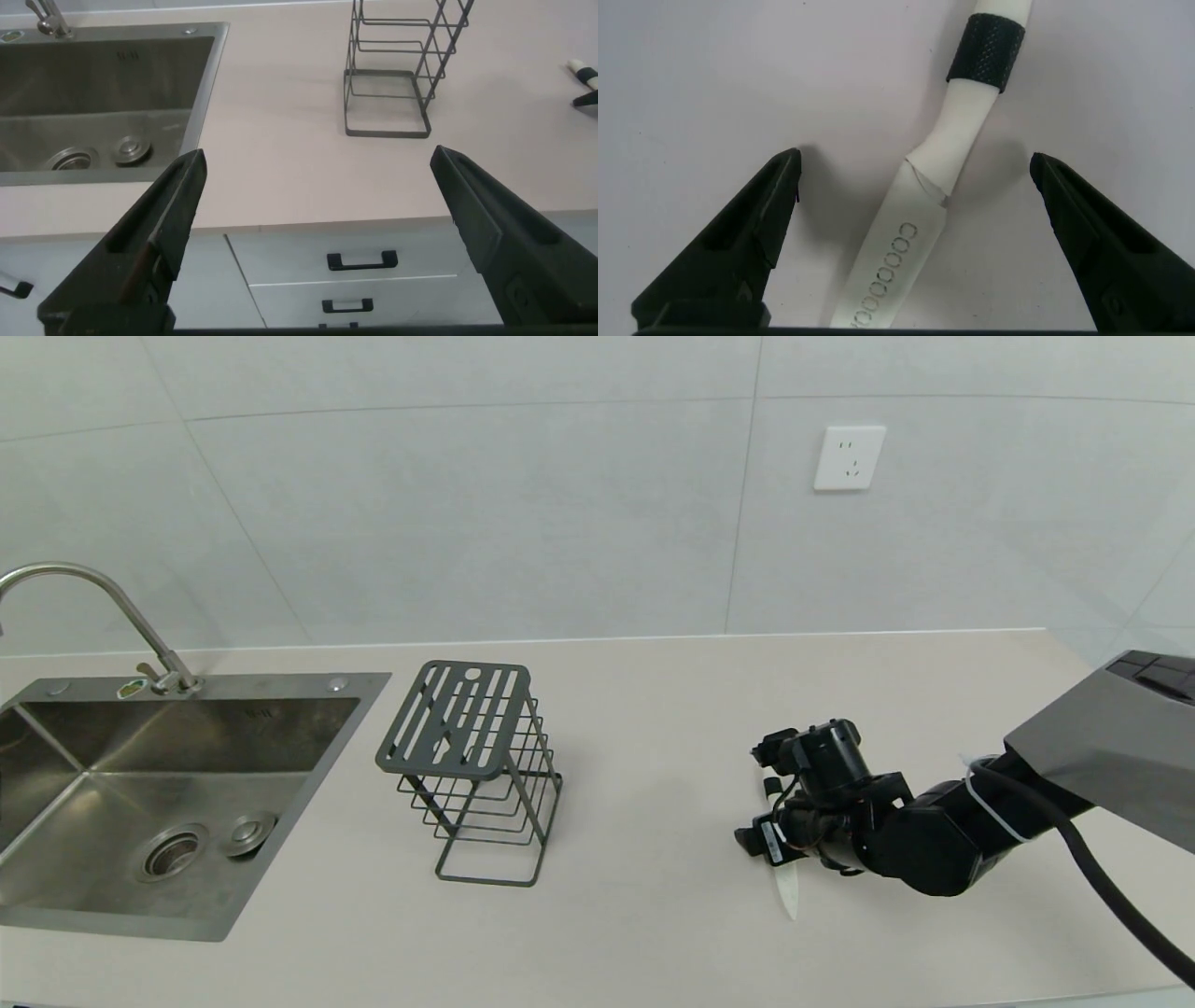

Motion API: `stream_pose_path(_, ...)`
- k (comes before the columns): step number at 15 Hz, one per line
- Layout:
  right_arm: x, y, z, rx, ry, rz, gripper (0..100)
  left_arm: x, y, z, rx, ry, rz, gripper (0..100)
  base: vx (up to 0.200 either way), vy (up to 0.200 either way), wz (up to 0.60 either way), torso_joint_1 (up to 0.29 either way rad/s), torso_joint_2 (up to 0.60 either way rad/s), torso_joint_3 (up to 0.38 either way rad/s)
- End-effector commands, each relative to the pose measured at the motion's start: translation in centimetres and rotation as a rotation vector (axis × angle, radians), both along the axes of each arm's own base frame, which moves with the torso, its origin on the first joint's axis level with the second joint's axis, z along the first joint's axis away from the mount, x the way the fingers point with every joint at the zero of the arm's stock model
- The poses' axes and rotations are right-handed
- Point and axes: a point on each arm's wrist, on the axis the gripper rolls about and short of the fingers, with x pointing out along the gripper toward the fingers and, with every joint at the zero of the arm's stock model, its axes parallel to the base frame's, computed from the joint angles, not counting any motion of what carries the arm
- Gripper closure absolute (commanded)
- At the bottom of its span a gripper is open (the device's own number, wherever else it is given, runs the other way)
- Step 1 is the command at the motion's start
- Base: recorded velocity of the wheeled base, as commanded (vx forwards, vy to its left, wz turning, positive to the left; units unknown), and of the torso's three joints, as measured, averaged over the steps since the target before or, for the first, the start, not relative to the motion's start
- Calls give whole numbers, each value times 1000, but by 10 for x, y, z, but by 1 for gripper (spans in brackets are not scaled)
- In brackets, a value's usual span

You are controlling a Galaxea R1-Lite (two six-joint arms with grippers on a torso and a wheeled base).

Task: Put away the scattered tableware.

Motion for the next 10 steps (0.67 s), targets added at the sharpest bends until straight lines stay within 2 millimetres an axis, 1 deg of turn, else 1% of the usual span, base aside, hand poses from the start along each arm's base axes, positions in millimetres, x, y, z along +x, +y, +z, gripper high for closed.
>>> stream_pose_path(1,1,-2,-2,0,7,-7,100,0,0,0,1,1,0,0,0,0,0,0,0,0)
stream_pose_path(2,2,-5,-3,-2,11,-14,100,0,0,0,1,1,0,0,0,0,0,0,0,0)
stream_pose_path(4,6,-19,-12,-3,47,-41,100,0,0,0,1,1,-1,0,0,0,0,0,0,0)
stream_pose_path(6,8,-22,-11,11,48,-39,100,0,0,0,1,1,0,0,0,0,0,0,0,0)
stream_pose_path(8,6,-21,14,49,-17,-21,100,0,0,0,1,1,0,0,0,0,0,0,0,0)
stream_pose_path(9,4,-20,22,62,-36,-14,100,0,0,0,-1,1,0,0,0,0,0,0,0,0)
stream_pose_path(10,-3,-14,46,113,-99,30,100,0,0,0,-1,1,0,0,0,0,0,0,0,0)
